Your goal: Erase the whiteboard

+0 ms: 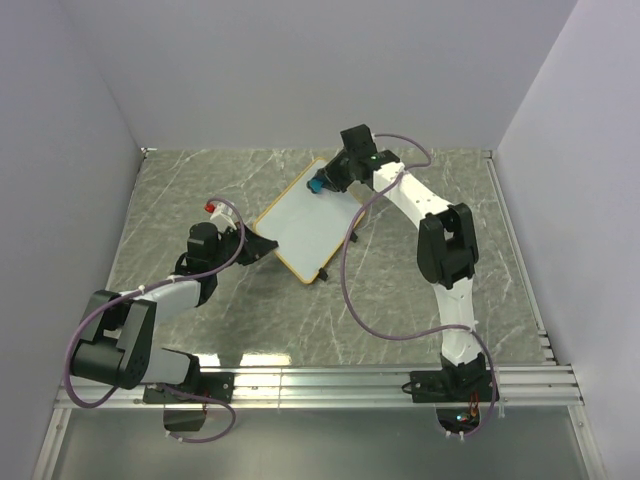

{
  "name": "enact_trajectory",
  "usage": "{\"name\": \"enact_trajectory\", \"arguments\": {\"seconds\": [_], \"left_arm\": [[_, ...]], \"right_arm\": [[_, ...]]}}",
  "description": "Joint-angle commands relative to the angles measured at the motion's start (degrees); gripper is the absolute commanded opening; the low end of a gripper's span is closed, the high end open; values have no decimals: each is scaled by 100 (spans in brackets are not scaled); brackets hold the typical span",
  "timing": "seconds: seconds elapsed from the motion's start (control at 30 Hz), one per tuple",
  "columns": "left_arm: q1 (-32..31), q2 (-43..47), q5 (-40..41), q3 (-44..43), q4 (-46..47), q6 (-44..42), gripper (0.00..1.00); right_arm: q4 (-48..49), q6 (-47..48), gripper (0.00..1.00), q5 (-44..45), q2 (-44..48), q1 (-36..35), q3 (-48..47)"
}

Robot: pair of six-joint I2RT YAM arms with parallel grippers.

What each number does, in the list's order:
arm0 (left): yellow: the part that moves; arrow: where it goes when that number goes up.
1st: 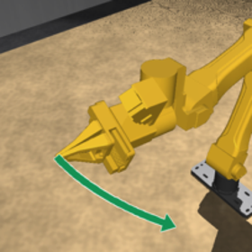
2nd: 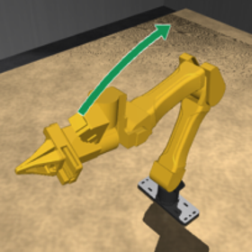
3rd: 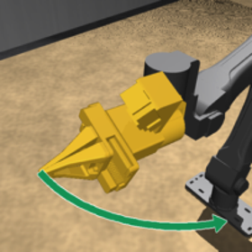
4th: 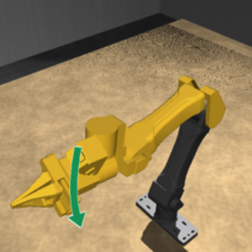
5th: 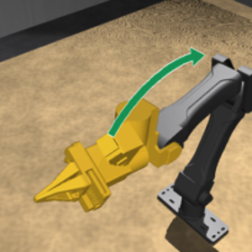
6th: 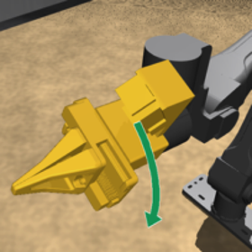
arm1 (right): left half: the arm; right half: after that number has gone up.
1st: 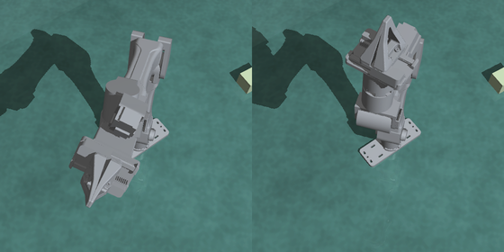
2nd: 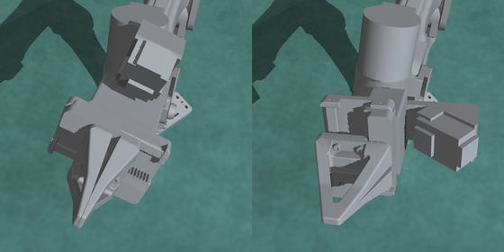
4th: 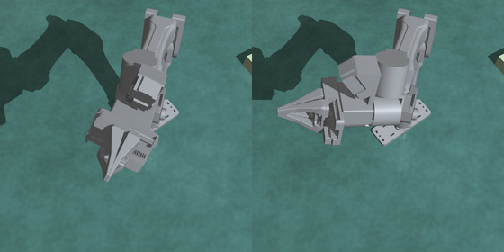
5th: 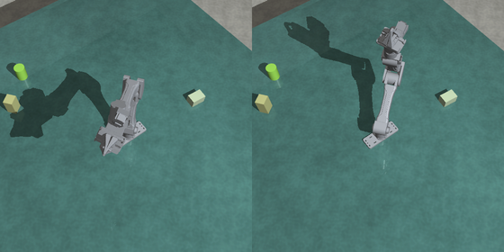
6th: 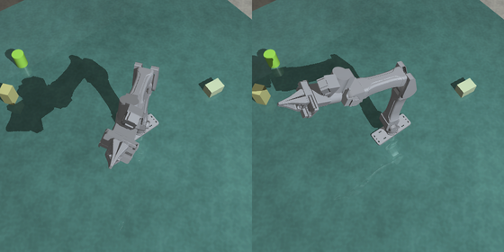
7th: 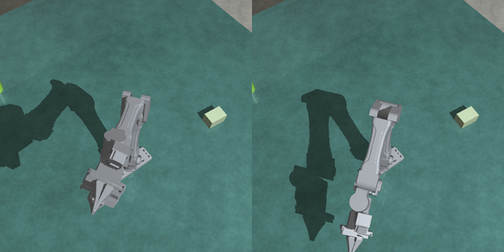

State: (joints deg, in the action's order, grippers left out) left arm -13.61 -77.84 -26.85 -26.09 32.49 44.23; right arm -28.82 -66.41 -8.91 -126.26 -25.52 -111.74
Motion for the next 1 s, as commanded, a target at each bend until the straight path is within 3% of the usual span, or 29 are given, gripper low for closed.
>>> {"name": "enact_trajectory", "arguments": {"seconds": [0.0, 0.13, 0.27, 0.67, 0.97], "left_arm": [[-142, -223, 207, 165, -920, -538, 0], [-160, -196, 215, 148, -973, -555, 0], [-177, -170, 251, 148, -1016, -573, 0], [-221, -266, 251, 121, -964, -582, 0], [-230, -310, 250, 121, -920, -573, 0]], "right_arm": [[624, -249, 0, -111, -232, -24, -400], [421, -249, 0, -76, -251, 55, -244], [509, -372, 0, -76, 39, 179, 739], [-369, 93, 0, 178, 505, 557, 2155], [-467, 260, 0, 293, 760, 574, 2701]]}}
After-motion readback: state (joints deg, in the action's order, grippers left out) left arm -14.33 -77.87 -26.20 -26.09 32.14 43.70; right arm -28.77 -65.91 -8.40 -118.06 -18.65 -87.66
